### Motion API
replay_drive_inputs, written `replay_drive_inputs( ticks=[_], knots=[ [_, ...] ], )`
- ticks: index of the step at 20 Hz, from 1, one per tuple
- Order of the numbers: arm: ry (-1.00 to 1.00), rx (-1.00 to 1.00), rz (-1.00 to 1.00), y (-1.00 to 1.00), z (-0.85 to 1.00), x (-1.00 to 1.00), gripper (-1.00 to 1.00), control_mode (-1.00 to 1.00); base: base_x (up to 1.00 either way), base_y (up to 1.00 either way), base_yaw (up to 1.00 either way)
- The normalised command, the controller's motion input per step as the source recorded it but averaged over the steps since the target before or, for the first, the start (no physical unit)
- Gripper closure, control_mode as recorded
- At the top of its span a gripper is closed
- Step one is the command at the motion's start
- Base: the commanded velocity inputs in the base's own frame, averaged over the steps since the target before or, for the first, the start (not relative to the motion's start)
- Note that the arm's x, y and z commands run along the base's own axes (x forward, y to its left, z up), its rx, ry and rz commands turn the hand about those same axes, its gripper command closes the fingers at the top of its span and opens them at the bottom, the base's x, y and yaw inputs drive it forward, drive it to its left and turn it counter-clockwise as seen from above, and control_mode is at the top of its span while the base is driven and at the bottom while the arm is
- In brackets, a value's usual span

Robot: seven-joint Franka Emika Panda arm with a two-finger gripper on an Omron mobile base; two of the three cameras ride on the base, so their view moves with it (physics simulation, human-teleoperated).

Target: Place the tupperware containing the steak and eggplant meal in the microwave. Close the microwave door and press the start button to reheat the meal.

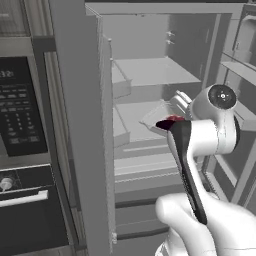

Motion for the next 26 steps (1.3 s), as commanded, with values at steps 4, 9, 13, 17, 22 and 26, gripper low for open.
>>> replay_drive_inputs(
  ticks=[4,9,13,17,22,26],
  knots=[
    [0.00,0.00,0.00,0.00,0.00,0.00,1.00,1.00,-0.49,0.00,0.01],
    [0.00,0.00,0.00,0.00,0.00,0.00,1.00,1.00,-0.56,0.02,0.10],
    [0.00,0.00,0.00,0.00,0.00,0.00,1.00,1.00,-0.58,0.06,0.24],
    [0.00,0.00,0.00,0.00,0.00,0.00,1.00,1.00,-0.53,0.09,0.38],
    [0.00,0.00,0.00,0.00,0.00,0.00,1.00,1.00,-0.48,0.23,0.51],
    [0.00,0.00,0.00,0.00,0.00,0.00,1.00,1.00,-0.27,0.44,0.57]
  ],
)
